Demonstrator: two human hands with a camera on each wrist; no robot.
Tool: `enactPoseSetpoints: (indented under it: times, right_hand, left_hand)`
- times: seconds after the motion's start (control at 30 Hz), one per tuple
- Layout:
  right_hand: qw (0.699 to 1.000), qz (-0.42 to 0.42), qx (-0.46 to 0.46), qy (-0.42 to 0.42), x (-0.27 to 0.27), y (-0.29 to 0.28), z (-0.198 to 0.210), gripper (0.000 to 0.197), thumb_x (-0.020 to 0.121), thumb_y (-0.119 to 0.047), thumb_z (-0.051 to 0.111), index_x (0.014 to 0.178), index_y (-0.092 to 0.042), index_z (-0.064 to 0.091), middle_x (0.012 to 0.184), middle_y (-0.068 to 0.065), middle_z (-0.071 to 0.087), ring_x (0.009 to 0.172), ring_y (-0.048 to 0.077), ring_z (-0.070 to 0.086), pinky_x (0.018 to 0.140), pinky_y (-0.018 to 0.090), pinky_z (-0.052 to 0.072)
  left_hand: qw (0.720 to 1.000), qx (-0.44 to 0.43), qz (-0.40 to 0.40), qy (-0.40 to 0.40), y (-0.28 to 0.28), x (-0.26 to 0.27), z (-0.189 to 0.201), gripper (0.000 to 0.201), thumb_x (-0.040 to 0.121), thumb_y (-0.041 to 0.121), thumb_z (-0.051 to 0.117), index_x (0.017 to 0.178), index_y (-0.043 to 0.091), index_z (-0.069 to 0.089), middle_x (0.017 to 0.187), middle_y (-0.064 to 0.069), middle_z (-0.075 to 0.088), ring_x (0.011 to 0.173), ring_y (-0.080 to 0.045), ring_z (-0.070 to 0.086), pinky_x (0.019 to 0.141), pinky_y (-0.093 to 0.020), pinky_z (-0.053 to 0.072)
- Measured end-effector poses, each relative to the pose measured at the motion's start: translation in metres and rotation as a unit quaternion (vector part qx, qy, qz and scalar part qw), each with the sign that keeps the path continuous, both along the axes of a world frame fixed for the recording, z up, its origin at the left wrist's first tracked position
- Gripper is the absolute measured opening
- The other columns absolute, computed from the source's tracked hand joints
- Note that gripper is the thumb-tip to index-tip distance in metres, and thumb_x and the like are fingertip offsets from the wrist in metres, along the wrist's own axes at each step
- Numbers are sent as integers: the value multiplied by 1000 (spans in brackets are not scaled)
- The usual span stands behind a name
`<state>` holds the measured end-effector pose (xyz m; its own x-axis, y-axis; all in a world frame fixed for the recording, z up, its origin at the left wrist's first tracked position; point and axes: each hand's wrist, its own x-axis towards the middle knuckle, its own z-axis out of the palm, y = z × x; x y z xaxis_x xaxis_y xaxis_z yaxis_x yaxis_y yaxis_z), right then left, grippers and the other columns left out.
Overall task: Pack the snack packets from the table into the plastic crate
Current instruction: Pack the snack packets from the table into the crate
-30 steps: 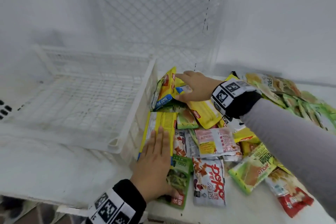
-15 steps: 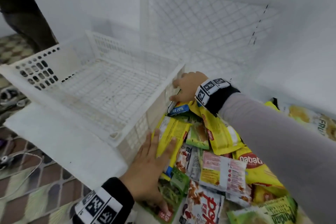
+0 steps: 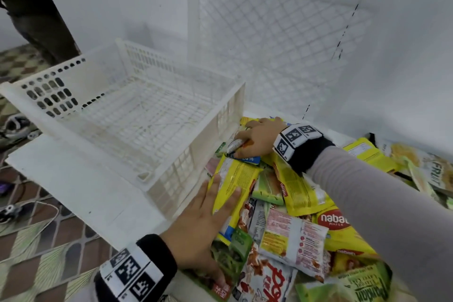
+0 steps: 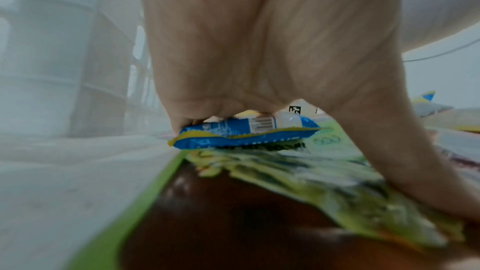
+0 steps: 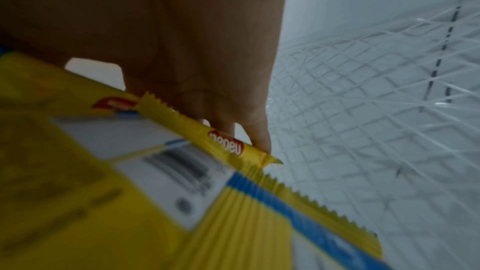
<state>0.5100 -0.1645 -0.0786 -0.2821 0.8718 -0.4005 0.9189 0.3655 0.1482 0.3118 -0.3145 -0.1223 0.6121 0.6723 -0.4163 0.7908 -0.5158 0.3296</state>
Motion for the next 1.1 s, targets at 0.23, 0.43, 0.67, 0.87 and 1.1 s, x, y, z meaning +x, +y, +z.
enactPoseSetpoints:
  times: [0.23, 0.43, 0.67, 0.87, 1.1]
  right_hand:
    - [1000, -10, -28, 2, 17, -16, -1, 85, 57, -94, 17, 125, -51, 42, 137, -4, 45, 123, 31, 43, 85, 45, 39]
    - [999, -17, -44, 2, 21, -23, 1, 90, 55, -95, 16, 125, -47, 45, 132, -2, 50, 118, 30, 47, 85, 46, 40]
    - [995, -36, -85, 41, 20, -22, 14, 72, 81, -77, 32, 143, -40, 30, 145, -2, 41, 136, 26, 33, 106, 49, 27]
    - [996, -24, -34, 72, -2, -5, 33, 49, 97, -45, 38, 134, -14, 48, 134, 14, 50, 115, 28, 51, 95, 35, 39]
    - [999, -42, -29, 8, -18, 10, 13, 53, 98, -42, 38, 133, -5, 48, 136, 15, 49, 124, 32, 47, 101, 36, 38]
  left_hand:
    - [999, 22, -27, 2, -6, 10, -4, 146, 50, 64, 80, 125, 48, -45, 135, 0, -55, 135, -32, -34, 115, -47, 1]
    - [999, 24, -44, 2, -9, 13, -3, 145, 51, 65, 79, 126, 48, -44, 132, 0, -57, 135, -32, -34, 115, -47, -2]
    - [1000, 11, -11, -8, -7, 10, 13, 131, 65, 63, 72, 133, 43, -38, 149, -4, -37, 142, -28, -22, 117, -42, 1]
    - [975, 44, 172, -135, 34, 23, 40, 60, 96, 49, 36, 137, 6, 30, 140, -15, 34, 129, -26, 35, 105, -35, 32]
    - [979, 42, 193, -40, 80, 64, 26, 72, 95, 57, 27, 137, -1, 32, 138, -21, 37, 128, -32, 34, 105, -38, 33]
